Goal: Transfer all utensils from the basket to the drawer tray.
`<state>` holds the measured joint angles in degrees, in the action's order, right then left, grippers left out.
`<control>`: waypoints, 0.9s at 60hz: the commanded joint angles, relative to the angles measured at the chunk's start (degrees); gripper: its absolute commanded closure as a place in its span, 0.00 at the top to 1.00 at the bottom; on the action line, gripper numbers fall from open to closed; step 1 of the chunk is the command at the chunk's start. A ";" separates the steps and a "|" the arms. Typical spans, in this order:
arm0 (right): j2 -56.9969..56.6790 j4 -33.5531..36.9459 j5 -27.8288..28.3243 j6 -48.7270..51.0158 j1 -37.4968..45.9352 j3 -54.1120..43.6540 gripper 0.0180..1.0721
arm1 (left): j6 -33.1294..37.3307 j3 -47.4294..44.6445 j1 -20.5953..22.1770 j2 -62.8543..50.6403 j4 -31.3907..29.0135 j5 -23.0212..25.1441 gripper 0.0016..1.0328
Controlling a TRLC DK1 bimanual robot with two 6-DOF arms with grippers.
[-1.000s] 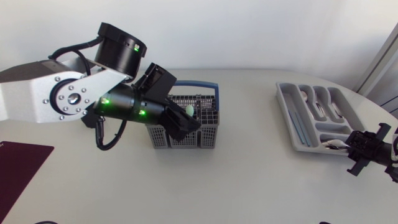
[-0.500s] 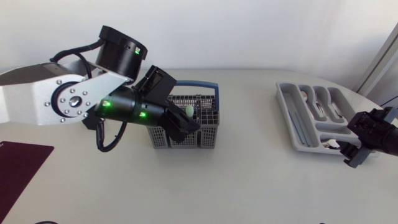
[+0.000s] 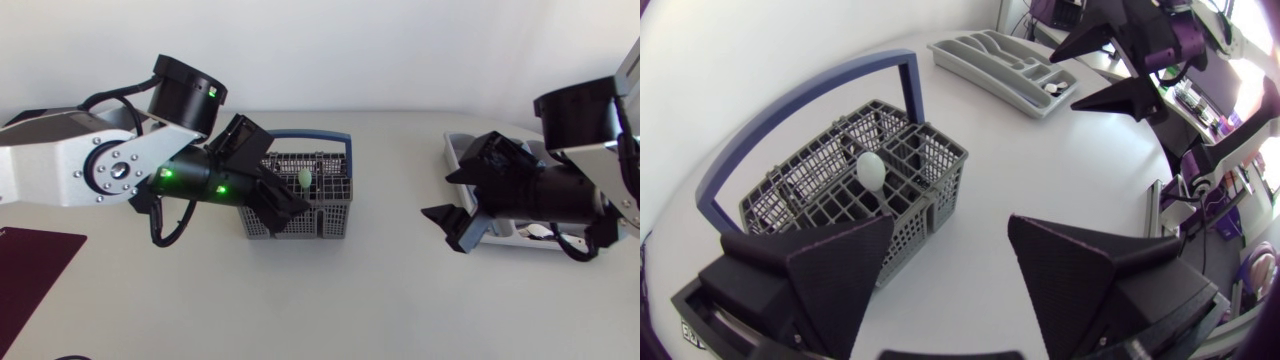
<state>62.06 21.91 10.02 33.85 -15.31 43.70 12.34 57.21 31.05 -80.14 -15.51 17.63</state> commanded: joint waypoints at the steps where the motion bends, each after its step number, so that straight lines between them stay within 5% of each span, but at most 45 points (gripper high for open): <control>1: 3.50 1.38 1.40 -6.95 -2.88 4.02 0.87 | 2.34 -2.45 -1.34 0.86 1.09 -0.14 0.78; 20: 15.81 0.68 10.11 -15.48 -8.24 14.22 0.86 | 5.94 -5.00 -4.42 0.33 3.82 1.71 0.78; 54: 36.02 -7.76 7.03 -22.68 -16.95 26.87 0.60 | 7.61 -5.62 -7.49 -3.62 7.86 3.38 0.78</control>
<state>95.55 14.96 17.74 13.17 -31.64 68.99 18.31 53.32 24.21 -82.61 -8.36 20.53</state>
